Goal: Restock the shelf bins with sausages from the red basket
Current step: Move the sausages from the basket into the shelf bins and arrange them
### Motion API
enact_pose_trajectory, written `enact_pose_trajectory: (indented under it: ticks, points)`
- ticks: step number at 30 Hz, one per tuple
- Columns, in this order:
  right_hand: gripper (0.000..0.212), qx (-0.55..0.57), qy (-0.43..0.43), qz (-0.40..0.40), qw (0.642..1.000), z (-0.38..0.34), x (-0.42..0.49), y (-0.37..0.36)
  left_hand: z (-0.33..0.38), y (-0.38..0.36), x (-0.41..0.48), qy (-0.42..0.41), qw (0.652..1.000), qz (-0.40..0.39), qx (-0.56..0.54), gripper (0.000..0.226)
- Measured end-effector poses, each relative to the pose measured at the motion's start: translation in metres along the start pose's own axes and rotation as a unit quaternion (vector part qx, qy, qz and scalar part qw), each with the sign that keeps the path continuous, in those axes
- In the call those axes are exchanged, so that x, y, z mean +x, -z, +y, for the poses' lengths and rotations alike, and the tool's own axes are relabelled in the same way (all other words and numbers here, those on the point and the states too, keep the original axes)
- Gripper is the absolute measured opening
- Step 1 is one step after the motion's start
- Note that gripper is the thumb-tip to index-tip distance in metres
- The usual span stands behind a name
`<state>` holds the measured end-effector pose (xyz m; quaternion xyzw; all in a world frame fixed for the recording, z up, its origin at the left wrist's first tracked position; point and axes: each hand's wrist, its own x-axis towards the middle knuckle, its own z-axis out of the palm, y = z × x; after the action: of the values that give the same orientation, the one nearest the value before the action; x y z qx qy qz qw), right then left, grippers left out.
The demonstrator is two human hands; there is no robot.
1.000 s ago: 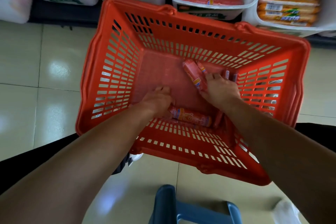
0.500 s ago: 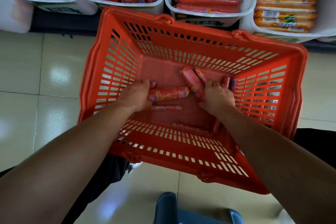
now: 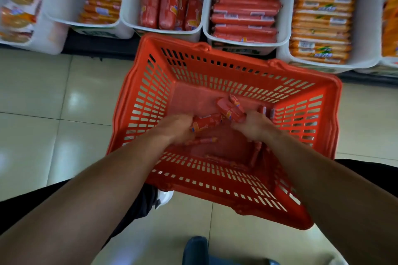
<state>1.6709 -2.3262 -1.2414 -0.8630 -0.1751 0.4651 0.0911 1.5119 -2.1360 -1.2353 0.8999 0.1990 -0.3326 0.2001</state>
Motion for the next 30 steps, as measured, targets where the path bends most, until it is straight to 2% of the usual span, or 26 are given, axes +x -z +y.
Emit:
enact_pose_trajectory:
  ticks: [3, 6, 10, 15, 21, 25, 30]
  points:
    - [0.061, 0.015, 0.024, 0.009, 1.0, -0.016, -0.028, 0.017, 0.002, 0.027, -0.037, 0.011, 1.0, 0.025, 0.003, 0.054]
    - [0.067, 0.02, 0.08, 0.041, 0.996, -0.03, -0.061, 0.036, 0.003, 0.059, -0.078, 0.036, 0.998, 0.052, -0.006, 0.055]
    - [0.051, -0.002, 0.127, 0.062, 0.99, -0.053, -0.112, 0.066, 0.004, 0.109, -0.133, 0.061, 0.995, 0.082, -0.015, 0.06]
    - [0.053, -0.019, 0.161, 0.111, 0.981, -0.079, -0.154, 0.094, -0.012, 0.164, -0.179, 0.073, 0.986, 0.124, -0.081, 0.039]
    - [0.053, 0.029, 0.187, 0.152, 0.97, -0.116, -0.14, 0.111, -0.037, 0.214, -0.162, 0.095, 0.97, 0.199, -0.103, 0.04]
    - [0.055, 0.059, 0.179, 0.154, 0.97, -0.151, -0.1, 0.117, -0.06, 0.229, -0.123, 0.081, 0.953, 0.211, -0.199, 0.037]
    - [0.048, 0.097, 0.155, 0.177, 0.967, -0.215, -0.035, 0.128, -0.081, 0.222, -0.073, 0.097, 0.911, 0.212, -0.34, 0.042]
